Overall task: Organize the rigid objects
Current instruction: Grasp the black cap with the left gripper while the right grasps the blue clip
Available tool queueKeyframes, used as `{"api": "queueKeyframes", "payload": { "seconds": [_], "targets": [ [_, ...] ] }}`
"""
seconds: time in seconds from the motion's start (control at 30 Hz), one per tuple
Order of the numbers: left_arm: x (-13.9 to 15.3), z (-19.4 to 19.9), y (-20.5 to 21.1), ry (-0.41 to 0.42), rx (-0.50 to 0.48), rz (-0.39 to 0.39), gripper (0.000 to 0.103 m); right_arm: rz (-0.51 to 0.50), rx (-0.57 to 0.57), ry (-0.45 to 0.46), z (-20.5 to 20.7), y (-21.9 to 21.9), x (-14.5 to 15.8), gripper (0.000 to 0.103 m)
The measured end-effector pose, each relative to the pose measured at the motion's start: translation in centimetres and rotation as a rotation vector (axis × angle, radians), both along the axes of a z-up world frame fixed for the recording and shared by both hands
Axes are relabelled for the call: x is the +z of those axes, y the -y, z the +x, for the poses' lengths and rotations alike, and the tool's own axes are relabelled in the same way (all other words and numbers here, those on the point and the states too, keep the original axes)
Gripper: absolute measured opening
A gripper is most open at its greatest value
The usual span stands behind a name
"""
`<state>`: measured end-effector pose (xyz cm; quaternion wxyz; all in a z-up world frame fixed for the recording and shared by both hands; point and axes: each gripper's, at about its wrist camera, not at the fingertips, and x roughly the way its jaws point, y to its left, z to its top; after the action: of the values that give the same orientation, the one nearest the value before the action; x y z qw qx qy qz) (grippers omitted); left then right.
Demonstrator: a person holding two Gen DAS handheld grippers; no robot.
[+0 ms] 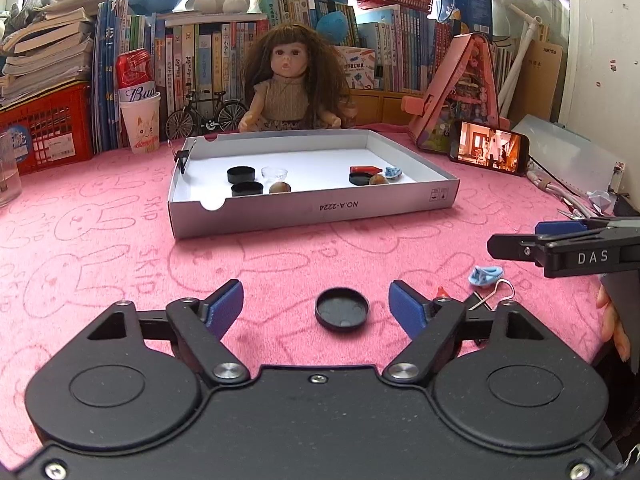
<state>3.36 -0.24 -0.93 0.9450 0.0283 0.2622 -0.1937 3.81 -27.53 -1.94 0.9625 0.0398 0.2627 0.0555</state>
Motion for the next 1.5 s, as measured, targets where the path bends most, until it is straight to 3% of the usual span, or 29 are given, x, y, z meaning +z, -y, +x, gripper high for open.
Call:
{"api": "queueKeyframes", "payload": {
  "seconds": [0.43,0.6,0.8,1.07,1.43,1.5],
  "targets": [
    [-0.6,-0.4,1.0,-0.026,-0.011,-0.030,0.049,-0.012,0.014,0.039,-2.0,-2.5,-0.2,0.101],
    [-0.9,-0.5,1.7,-0.027,-0.002,-0.023,0.045,0.022,-0.008,0.036,-1.9,-3.2,-0.4,0.094],
    [-1.0,-0.4,1.8,-0.022,0.025,-0.019,0.030,0.030,-0.010,0.049,-2.1,-3.7,-0.3,0.081],
    [-1.1,-0.5,1.8,-0.014,0.023,-0.014,0.030,0.007,0.014,0.040,-2.1,-3.7,-0.2,0.073],
    [-1.0,-0.4,2.0,-0.017,0.027,-0.027,0.030,0.047,0.042,-0.023,-1.2,-4.0,-0.1,0.042],
    [-0.9,-0.4,1.9,-0.016,0.029,-0.030,0.030,0.043,0.044,-0.022,-1.2,-4.1,-0.1,0.042]
  ]
}}
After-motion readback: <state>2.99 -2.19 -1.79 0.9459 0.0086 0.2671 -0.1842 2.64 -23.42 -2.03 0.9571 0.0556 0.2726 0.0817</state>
